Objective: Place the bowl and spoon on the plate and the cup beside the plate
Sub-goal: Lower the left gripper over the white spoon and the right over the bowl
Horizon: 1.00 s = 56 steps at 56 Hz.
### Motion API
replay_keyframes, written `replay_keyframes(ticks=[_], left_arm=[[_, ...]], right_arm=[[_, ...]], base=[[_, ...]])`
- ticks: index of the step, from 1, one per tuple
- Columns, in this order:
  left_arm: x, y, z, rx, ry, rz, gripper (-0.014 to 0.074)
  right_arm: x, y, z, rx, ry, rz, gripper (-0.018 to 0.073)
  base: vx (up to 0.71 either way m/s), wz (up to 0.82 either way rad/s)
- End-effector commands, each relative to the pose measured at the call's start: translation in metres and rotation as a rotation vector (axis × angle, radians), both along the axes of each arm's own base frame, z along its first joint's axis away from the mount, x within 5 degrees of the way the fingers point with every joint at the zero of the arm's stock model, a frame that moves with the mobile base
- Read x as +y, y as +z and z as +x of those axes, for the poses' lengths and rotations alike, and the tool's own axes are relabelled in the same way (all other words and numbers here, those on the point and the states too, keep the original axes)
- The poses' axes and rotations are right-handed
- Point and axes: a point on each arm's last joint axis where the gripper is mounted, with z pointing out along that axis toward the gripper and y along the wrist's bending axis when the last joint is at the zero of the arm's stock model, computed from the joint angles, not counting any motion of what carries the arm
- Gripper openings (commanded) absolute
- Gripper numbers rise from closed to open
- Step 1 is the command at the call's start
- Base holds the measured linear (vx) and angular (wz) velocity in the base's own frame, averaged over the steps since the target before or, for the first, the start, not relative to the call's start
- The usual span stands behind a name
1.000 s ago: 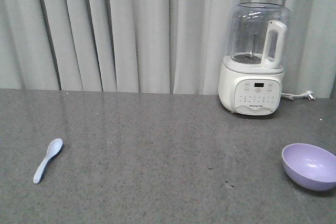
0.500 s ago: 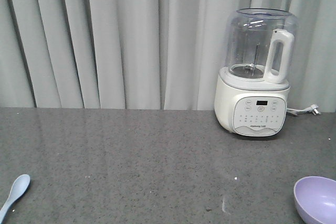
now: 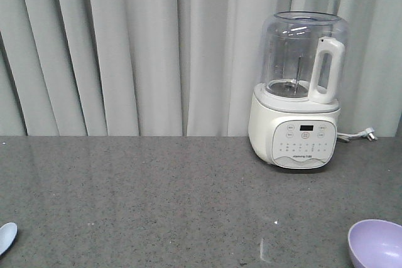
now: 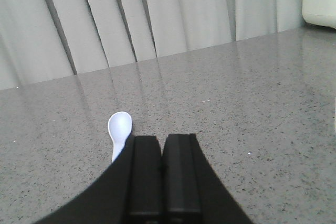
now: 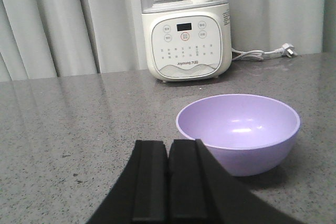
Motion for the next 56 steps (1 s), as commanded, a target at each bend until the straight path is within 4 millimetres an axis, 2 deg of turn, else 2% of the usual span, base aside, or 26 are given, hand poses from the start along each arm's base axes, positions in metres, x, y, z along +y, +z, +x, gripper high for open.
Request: replay_keyframes(ticks=[1, 18, 29, 34, 38, 41, 48, 56], left_arm=[[0.002, 0.017, -0.001, -0.113, 0.016, -0.033, 0.0003], [0.002, 0.020, -0.002, -0.155, 0.023, -0.033, 0.0003], [0.003, 0.030, -0.003, -0.230, 0.033, -0.051, 0.0003], [0.005, 0.037, -0.005, -0.295, 0.035, -0.158, 0.0003], [0.007, 0.046, -0.007, -0.350, 0.022, -0.349, 0.0003], [0.007, 0.059, -0.011, -0.363, 0.001, -0.424, 0.0003], [0.005, 0.107, -0.022, -0.391, -0.021, -0.332, 0.0003], [0.003, 0.175, -0.015, -0.405, -0.021, -0.274, 0.0003]], right_arm=[[0.000, 0.007, 0.000, -0.089, 0.004, -0.006, -0.0001], [0.001, 0.009, -0.001, -0.110, 0.006, -0.004, -0.0001], [0.002, 0.025, -0.004, -0.284, 0.022, 0.002, -0.0001], [0.003, 0.036, -0.006, -0.355, 0.028, -0.018, -0.0001], [0.002, 0.052, -0.010, -0.383, 0.024, -0.022, -0.0001], [0.001, 0.067, -0.014, -0.383, 0.016, -0.022, -0.0001], [-0.001, 0.113, -0.021, -0.378, -0.007, -0.056, -0.0001], [0.000, 0.164, 0.000, -0.343, -0.021, -0.147, -0.0001]], base=[[0.00, 0.00], [0.00, 0.00], [0.00, 0.00], [0.00, 0.00], [0.00, 0.00], [0.00, 0.00], [0.00, 0.00], [0.00, 0.00]])
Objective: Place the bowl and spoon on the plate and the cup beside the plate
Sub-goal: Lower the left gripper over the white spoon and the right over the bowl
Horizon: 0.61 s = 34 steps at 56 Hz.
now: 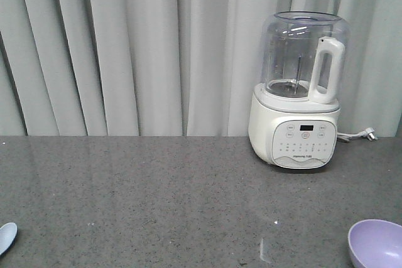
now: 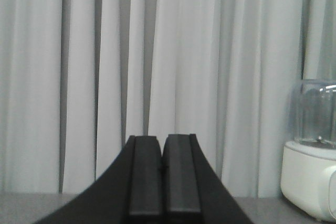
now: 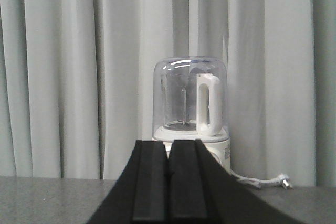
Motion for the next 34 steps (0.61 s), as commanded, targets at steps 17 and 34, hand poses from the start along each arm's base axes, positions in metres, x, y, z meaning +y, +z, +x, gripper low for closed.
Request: replay_keyframes(ticks=[17, 34], left_arm=[[-0.007, 0.082, 0.080, 0.156, 0.017, 0.078, 0.0003], [-0.008, 0.077, 0.090, 0.189, 0.024, 0.119, 0.0125]], right_arm=[[0.013, 0.069, 0.070, -0.068, 0.013, -0.136, -0.0001], [0.014, 0.059, 0.085, 0.026, 0.012, -0.154, 0.0076]], base=[[0.00, 0.00], [0.00, 0.00]])
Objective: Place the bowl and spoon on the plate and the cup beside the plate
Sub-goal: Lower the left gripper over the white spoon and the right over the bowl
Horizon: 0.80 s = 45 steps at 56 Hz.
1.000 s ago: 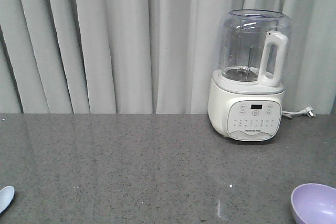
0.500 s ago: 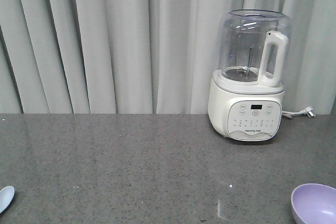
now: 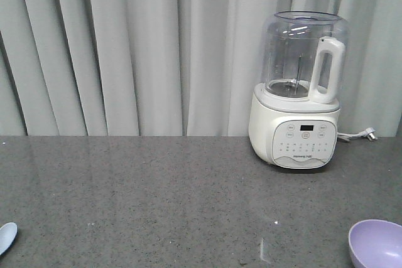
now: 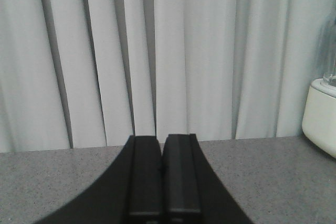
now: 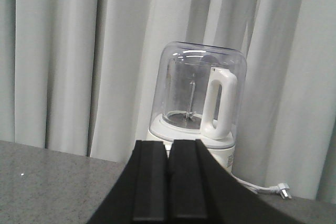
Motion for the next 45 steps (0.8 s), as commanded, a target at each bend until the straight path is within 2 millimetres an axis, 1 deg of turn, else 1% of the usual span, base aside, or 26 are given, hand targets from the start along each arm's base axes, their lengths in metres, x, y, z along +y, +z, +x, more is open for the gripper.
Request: replay_keyframes(ticks=[1, 3, 5, 10, 15, 18, 21, 26, 31, 35, 39, 41, 45], left_arm=[[0.001, 0.019, -0.003, -0.114, 0.009, 0.014, 0.0144], [0.001, 0.019, -0.003, -0.114, 0.009, 0.023, 0.0181], [0.001, 0.019, -0.003, -0.113, 0.009, 0.026, 0.0233], [0.001, 0.018, -0.003, -0.101, 0.008, 0.028, 0.0377], [0.001, 0.017, -0.003, -0.093, 0.008, 0.029, 0.0502], [0.001, 0.017, -0.003, -0.093, 0.008, 0.028, 0.0547], [0.001, 0.017, -0.003, -0.093, 0.008, 0.028, 0.0576], [0.001, 0.017, -0.003, -0.090, 0.007, 0.023, 0.0583], [0.001, 0.014, -0.002, -0.059, 0.003, 0.015, 0.0583], [0.000, 0.008, 0.001, 0.015, 0.001, 0.025, 0.0583], [-0.001, 0.003, 0.012, 0.125, -0.001, 0.051, 0.0583], [-0.001, -0.001, 0.022, 0.195, -0.001, 0.072, 0.0583], [-0.002, -0.001, 0.039, 0.310, 0.001, 0.107, 0.0583]], right_arm=[[0.001, 0.017, -0.002, -0.097, 0.009, 0.000, 0.0101], [0.001, 0.017, -0.002, -0.097, 0.009, 0.000, 0.0140], [0.001, 0.017, -0.002, -0.096, 0.009, 0.000, 0.0197], [0.001, 0.017, -0.002, -0.090, 0.008, -0.001, 0.0365], [0.001, 0.017, -0.002, -0.088, 0.007, -0.001, 0.0545], [0.001, 0.017, -0.002, -0.088, 0.007, -0.001, 0.0628], [0.001, 0.017, -0.002, -0.088, 0.007, -0.001, 0.0684], [0.001, 0.017, -0.002, -0.096, 0.008, 0.002, 0.0714], [0.000, 0.016, -0.002, -0.086, 0.007, 0.005, 0.0702], [0.000, 0.013, -0.001, -0.049, 0.003, 0.006, 0.0681], [-0.001, 0.006, 0.000, 0.030, -0.006, 0.007, 0.0655], [-0.001, 0.003, 0.002, 0.069, -0.009, 0.016, 0.0641], [-0.001, -0.003, 0.008, 0.176, -0.020, 0.035, 0.0617]], base=[[0.00, 0.00], [0.00, 0.00], [0.00, 0.00], [0.00, 0.00], [0.00, 0.00], [0.00, 0.00], [0.00, 0.00], [0.00, 0.00], [0.00, 0.00], [0.00, 0.00], [0.00, 0.00], [0.00, 0.00], [0.00, 0.00]])
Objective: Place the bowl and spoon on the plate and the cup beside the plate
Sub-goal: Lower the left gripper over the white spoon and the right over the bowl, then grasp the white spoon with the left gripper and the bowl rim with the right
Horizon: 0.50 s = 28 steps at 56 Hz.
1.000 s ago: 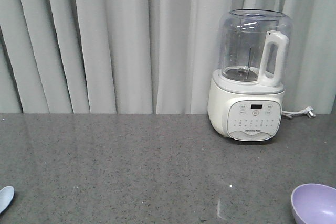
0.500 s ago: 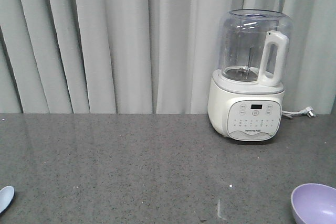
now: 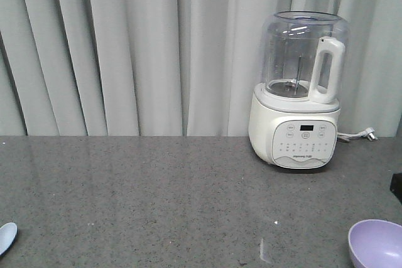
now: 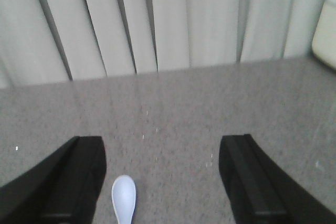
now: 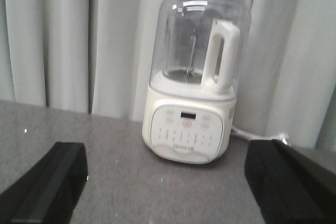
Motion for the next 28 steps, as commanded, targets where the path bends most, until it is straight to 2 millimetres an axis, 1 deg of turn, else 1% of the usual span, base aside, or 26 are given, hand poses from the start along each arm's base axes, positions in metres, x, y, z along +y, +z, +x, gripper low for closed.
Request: replay_keyframes(ticks=[1, 4, 10, 15, 16, 24, 28], left_arm=[[-0.001, 0.013, 0.020, 0.039, 0.006, 0.025, 0.0583], [-0.002, 0.012, 0.038, 0.131, 0.007, 0.044, 0.0583], [-0.001, 0.000, 0.070, 0.336, 0.045, 0.047, 0.0583], [0.002, -0.018, 0.094, 0.480, 0.094, 0.103, 0.0583], [0.006, -0.035, 0.107, 0.574, 0.136, 0.151, 0.0578], [0.023, -0.072, 0.127, 0.758, 0.234, 0.149, 0.0552], [0.030, -0.082, 0.134, 0.793, 0.254, 0.141, 0.0541]], right_arm=[[0.000, 0.011, 0.007, 0.027, -0.006, 0.023, 0.0612], [0.000, 0.010, 0.013, 0.113, -0.019, 0.012, 0.0599], [0.001, 0.007, 0.031, 0.281, -0.039, -0.007, 0.0588], [0.002, 0.007, 0.043, 0.347, -0.047, -0.015, 0.0588], [0.003, 0.006, 0.050, 0.364, -0.046, -0.015, 0.0588], [0.005, 0.002, 0.057, 0.376, -0.041, 0.003, 0.0588], [0.005, 0.002, 0.057, 0.372, -0.040, 0.002, 0.0588]], base=[[0.00, 0.00], [0.00, 0.00], [0.00, 0.00], [0.00, 0.00], [0.00, 0.00], [0.00, 0.00], [0.00, 0.00]])
